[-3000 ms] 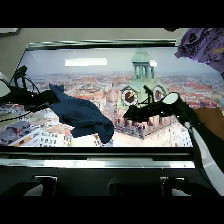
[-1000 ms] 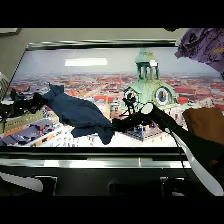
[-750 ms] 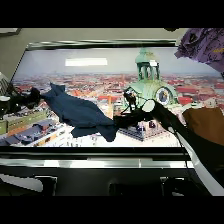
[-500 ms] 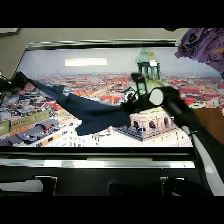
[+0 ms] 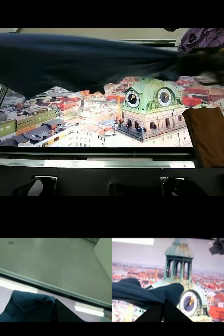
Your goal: Fold the clothes and pants, and hang the long-sleeved shirts on hangers.
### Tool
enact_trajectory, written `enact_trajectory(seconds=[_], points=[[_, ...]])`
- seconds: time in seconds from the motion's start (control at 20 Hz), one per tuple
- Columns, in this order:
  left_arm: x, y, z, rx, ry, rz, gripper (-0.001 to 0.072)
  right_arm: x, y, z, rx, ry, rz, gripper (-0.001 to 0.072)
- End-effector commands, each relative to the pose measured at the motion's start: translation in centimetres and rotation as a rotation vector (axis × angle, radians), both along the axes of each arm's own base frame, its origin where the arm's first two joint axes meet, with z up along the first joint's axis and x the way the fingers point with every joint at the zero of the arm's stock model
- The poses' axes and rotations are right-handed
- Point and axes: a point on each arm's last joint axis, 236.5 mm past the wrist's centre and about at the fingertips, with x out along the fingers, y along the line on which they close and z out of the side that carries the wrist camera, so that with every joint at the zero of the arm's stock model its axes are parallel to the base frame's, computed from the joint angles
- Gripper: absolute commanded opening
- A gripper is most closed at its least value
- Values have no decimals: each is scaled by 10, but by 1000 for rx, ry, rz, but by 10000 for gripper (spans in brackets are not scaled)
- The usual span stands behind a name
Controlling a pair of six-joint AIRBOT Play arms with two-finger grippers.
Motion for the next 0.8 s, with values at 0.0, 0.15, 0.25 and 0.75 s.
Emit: enact_trajectory(seconds=[0.0,0.15,0.25,0.75], points=[[-77,-39,27,50,-49,-14,14,-55,-19,49,36,-129,34,26],[-82,-46,-1,24,67,-42,14,-61,-21,52,70,-136,23,26],[-60,-39,-36,-13,179,-59,14,-41,-10,30,49,-59,28,26],[117,-37,-383,-247,890,-161,14,118,156,-262,443,703,216,26]])
